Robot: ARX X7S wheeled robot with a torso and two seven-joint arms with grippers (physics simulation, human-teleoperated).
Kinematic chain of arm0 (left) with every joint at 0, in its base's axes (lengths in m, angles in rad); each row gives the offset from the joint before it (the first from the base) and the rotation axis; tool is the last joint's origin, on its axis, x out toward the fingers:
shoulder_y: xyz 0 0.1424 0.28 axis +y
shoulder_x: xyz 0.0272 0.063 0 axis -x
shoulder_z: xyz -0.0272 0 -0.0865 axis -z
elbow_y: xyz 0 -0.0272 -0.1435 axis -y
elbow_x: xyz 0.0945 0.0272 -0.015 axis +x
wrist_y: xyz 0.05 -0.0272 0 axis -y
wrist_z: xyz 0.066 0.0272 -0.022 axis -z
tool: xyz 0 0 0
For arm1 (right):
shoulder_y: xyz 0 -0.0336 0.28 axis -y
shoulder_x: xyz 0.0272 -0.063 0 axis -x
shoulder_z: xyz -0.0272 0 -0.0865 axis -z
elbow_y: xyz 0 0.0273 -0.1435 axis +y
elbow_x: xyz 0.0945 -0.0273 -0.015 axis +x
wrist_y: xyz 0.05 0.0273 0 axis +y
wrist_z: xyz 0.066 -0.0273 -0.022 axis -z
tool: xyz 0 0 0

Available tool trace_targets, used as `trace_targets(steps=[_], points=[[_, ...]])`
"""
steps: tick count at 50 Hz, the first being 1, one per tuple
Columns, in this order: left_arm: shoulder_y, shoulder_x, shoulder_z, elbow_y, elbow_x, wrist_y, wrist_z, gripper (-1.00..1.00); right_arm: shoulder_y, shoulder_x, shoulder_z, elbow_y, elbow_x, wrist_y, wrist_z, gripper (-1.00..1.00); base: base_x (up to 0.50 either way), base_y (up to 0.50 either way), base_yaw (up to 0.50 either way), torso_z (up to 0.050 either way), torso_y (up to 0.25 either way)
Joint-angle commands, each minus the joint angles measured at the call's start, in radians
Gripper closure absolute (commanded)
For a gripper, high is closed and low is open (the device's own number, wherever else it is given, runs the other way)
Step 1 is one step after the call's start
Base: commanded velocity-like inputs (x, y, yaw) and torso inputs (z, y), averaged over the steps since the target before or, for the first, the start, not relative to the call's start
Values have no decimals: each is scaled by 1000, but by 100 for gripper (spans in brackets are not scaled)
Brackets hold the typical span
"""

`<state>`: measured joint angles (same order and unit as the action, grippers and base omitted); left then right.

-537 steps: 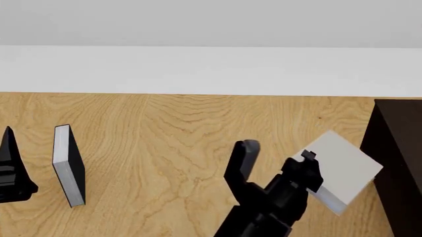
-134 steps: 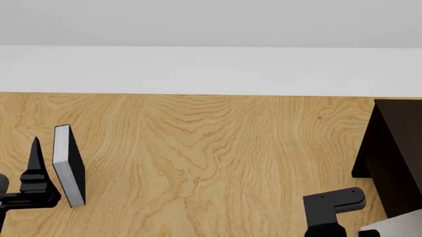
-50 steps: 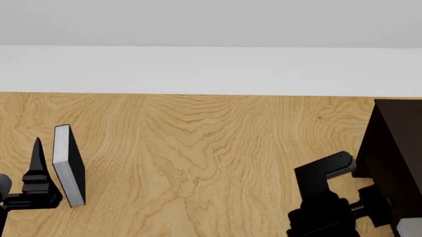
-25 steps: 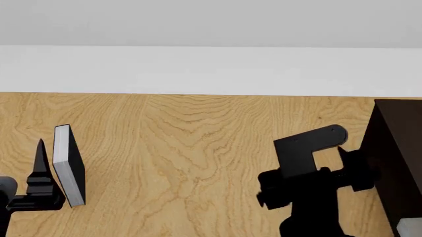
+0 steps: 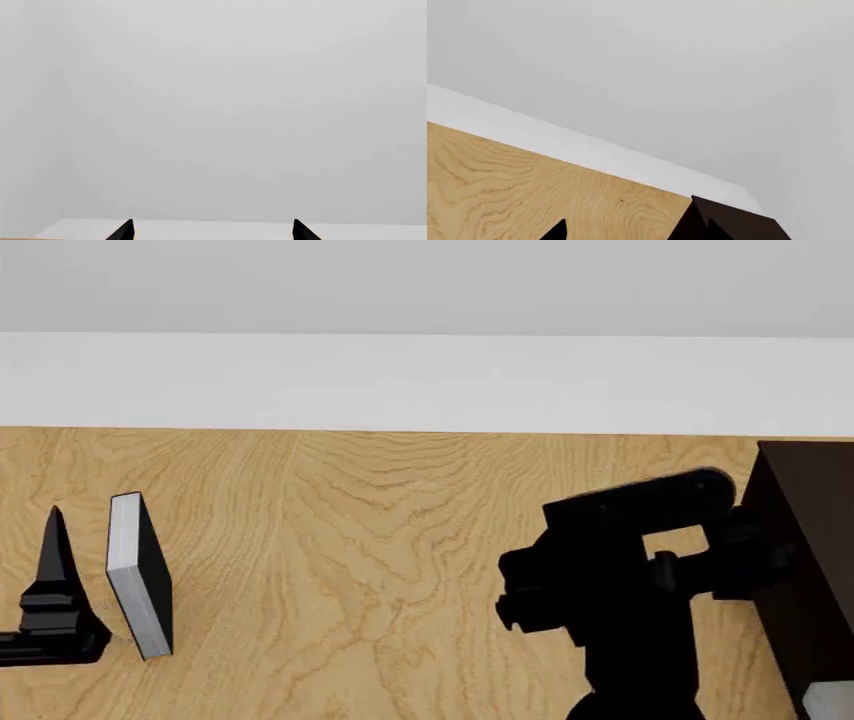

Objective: Pick up the book on the right and place it on the cabinet shelf.

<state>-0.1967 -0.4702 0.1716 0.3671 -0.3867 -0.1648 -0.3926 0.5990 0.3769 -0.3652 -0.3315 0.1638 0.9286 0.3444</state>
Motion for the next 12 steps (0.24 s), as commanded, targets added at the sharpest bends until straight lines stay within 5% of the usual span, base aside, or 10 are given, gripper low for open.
trace_targets(steps=[1, 12], points=[[20, -14, -23, 63, -22, 5, -9, -100, -13, 17, 8, -144, 5, 63, 20, -100, 0, 0, 0, 0, 0], [34, -16, -54, 100, -50, 21, -19, -100, -20, 26, 24, -250, 8, 93, 36, -100, 0, 0, 0, 0, 0]])
